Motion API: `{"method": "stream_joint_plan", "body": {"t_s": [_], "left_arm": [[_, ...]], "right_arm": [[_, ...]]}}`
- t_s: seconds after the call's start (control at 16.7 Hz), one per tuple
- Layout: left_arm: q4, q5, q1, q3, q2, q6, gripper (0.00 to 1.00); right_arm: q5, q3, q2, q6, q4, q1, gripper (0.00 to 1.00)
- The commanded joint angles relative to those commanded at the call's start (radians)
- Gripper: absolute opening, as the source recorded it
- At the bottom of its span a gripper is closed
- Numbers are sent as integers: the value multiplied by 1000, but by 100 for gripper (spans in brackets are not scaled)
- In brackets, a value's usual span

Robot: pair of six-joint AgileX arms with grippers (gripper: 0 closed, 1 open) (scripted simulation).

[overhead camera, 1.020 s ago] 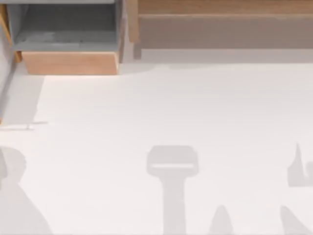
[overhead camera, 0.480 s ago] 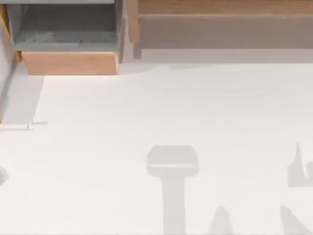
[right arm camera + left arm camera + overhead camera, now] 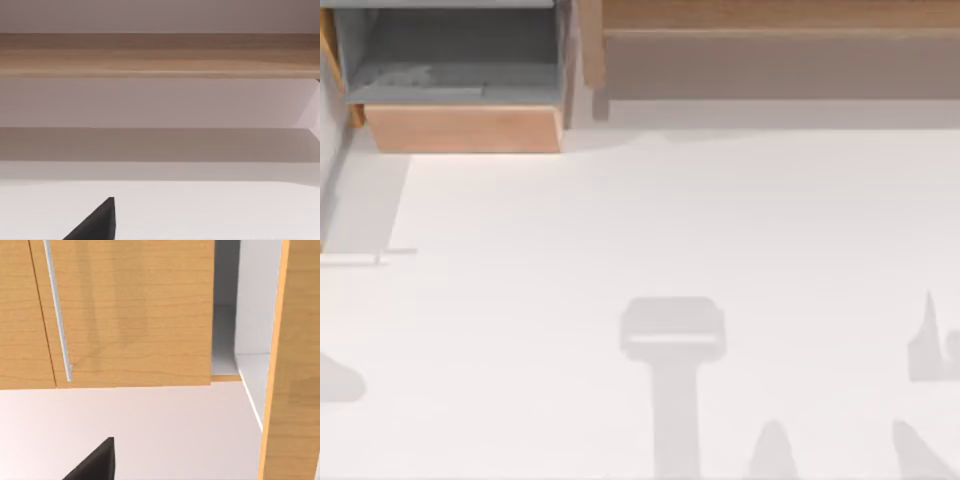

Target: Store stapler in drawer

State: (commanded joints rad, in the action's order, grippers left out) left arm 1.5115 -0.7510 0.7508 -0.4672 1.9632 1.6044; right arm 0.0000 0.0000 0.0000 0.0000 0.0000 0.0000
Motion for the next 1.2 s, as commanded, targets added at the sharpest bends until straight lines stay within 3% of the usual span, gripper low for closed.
{"method": "stream_joint_plan", "body": {"t_s": [0.54,1.08,1.2], "left_arm": [[25,-7,-31,24,28,-13,100],[-17,49,-92,-49,59,-15,100],[-17,49,-92,-49,59,-15,85]], "right_arm": [[0,0,0,0,0,0,100],[0,0,0,0,0,0,100],[0,0,0,0,0,0,100]]}}
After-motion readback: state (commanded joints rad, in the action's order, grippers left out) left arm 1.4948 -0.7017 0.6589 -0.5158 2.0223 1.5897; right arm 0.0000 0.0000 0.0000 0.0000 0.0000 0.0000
